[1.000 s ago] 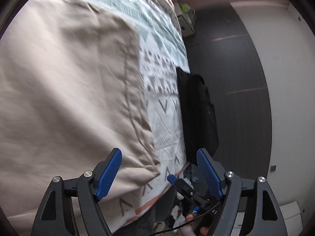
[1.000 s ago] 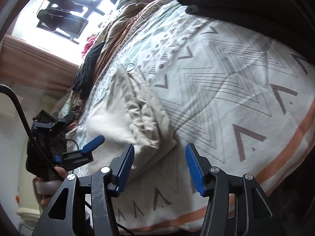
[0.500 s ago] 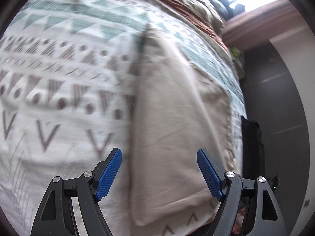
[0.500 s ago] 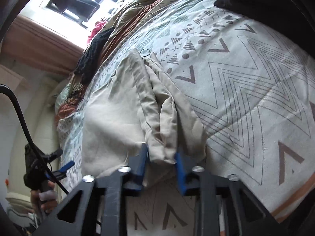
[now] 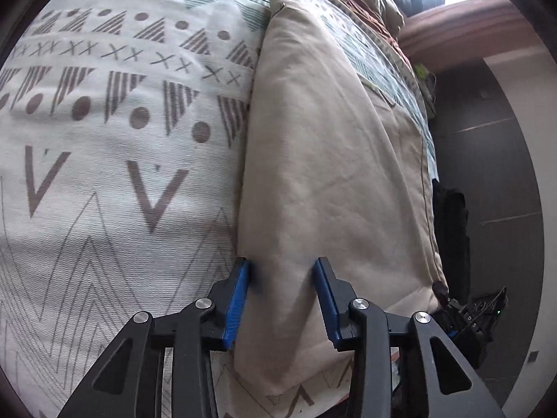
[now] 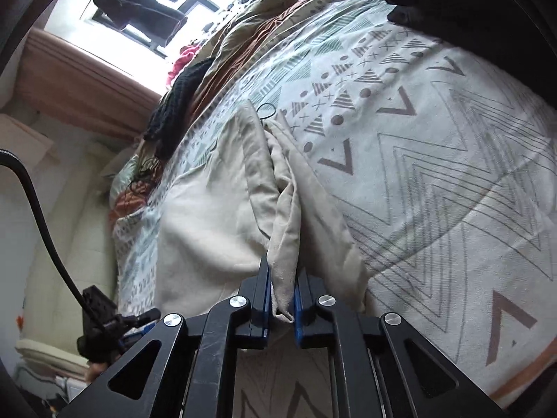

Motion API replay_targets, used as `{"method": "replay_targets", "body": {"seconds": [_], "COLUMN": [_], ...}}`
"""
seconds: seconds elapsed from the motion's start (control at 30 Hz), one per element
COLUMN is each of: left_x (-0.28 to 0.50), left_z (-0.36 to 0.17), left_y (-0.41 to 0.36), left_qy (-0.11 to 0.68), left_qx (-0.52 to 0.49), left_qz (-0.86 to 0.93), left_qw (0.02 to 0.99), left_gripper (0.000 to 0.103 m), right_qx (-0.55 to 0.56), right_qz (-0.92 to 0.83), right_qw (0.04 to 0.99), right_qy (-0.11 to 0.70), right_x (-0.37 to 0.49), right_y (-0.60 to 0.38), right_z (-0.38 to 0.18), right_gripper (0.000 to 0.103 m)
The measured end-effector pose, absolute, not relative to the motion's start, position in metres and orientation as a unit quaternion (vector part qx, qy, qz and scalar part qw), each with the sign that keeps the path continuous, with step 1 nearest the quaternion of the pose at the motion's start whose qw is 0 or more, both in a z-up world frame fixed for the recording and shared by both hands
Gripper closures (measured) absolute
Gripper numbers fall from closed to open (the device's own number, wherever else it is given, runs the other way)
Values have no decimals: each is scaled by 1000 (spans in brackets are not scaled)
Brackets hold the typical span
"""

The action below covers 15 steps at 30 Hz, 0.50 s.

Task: Fold large clothes
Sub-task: 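Grasp the folded jacket edge with the left tool while the right tool grasps beside it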

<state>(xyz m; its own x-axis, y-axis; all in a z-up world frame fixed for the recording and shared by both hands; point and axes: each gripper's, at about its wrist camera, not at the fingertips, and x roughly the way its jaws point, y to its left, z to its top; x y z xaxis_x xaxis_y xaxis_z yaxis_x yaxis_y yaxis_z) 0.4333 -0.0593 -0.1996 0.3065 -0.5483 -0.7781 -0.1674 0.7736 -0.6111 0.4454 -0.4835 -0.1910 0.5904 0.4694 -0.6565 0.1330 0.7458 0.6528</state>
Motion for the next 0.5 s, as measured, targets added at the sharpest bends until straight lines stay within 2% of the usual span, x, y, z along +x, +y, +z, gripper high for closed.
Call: {"method": "replay_targets", "body": {"seconds": [0.07, 0.17, 0.23, 0.3, 0.33, 0.37, 0.5], "left_x": [435, 434, 432, 425, 423, 420, 407], "left_z": [-201, -205, -205, -207, -209, -211, -215], "left_y": [-60, -56, -55, -53, -53, -54, -56], "left_qy": [575, 571, 569, 570, 571, 571, 566], "left_qx": [-309, -322, -321, -324, -328, -333, -340], "left_qz": [-127, -128, -127, -128, -129, -128, -129], "left_qw": [747, 745, 746, 744, 742, 739, 740], "left_gripper": [63, 61, 60, 56, 55, 52, 49], "right_qx": [337, 323, 300, 273, 269, 270, 281], "right_qz": [96, 88, 80, 62, 59, 60, 77], "right_qw": [819, 810, 821, 836, 840, 840, 823], "right_qy": [453, 481, 479, 471, 467, 468, 488], "right_x": [444, 446, 445, 444, 444, 446, 460], "right_y": [-485, -484, -484, -484, -485, -485, -483], "right_z": [-199, -204, -195, -187, -185, -186, -204], "right_gripper": [93, 87, 75, 40, 34, 31, 31]}}
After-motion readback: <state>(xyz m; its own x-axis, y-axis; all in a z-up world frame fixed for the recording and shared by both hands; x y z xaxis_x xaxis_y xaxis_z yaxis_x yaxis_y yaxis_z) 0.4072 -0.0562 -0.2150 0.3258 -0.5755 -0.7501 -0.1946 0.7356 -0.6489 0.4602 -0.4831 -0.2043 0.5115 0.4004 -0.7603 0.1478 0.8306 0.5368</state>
